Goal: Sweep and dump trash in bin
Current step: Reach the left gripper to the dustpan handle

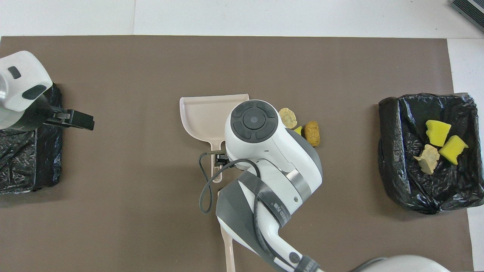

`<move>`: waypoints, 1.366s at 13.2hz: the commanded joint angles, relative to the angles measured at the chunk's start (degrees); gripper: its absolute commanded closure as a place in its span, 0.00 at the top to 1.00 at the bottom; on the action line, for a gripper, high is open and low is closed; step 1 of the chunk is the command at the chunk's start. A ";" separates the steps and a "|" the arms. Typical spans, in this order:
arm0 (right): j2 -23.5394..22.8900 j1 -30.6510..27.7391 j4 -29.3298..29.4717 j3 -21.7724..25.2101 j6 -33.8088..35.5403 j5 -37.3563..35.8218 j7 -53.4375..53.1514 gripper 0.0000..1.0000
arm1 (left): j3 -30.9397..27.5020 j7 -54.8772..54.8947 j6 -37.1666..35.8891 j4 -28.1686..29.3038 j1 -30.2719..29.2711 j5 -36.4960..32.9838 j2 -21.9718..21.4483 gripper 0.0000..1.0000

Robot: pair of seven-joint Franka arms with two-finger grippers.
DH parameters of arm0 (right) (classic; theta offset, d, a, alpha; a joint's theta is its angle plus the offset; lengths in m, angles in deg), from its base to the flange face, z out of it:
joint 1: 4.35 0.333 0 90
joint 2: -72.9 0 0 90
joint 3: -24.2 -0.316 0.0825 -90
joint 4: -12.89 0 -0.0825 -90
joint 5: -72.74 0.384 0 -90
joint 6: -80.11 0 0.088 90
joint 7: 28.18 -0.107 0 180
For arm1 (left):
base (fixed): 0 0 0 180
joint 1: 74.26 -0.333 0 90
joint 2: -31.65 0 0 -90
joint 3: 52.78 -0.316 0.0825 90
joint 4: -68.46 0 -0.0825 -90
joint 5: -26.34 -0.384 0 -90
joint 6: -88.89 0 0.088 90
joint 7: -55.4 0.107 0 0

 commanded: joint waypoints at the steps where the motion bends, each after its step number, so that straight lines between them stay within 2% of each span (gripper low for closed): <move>1: 12.72 -0.19 -12.24 -0.37 0.82 6.62 1.96 1.00 | -0.61 -0.23 3.98 1.58 4.19 -1.09 2.35 1.00; 5: 23.54 3.14 -26.57 -0.37 -3.12 17.78 3.97 1.00 | -0.61 -5.23 9.08 1.58 10.16 -1.09 7.18 1.00; 6: 24.96 5.33 -29.65 -0.37 -4.53 18.93 4.15 1.00 | -0.61 -8.20 11.00 1.58 12.44 -1.09 9.19 1.00; 8: 25.06 9.46 -33.88 -0.37 -8.92 20.52 2.76 1.00 | -0.61 -15.49 15.83 1.67 16.14 -1.09 11.93 1.00; 10: 25.06 11.85 -37.57 -0.37 -13.22 22.45 2.22 1.00 | -0.61 -18.49 18.65 3.33 19.22 -1.09 12.73 1.00; 13: 21.65 14.56 -41.27 -0.37 -22.52 23.16 2.22 1.00 | -0.61 -25.62 28.13 11.75 25.19 -1.09 12.56 1.00; 15: 20.32 15.37 -42.07 -0.37 -24.84 23.16 2.22 1.00 | -0.53 -27.90 30.61 16.85 26.87 -1.00 10.72 1.00; 18: 19.97 16.60 -42.33 -0.37 -25.10 23.16 0.64 0.87 | -0.44 -32.21 30.79 21.88 29.07 -0.91 7.72 1.00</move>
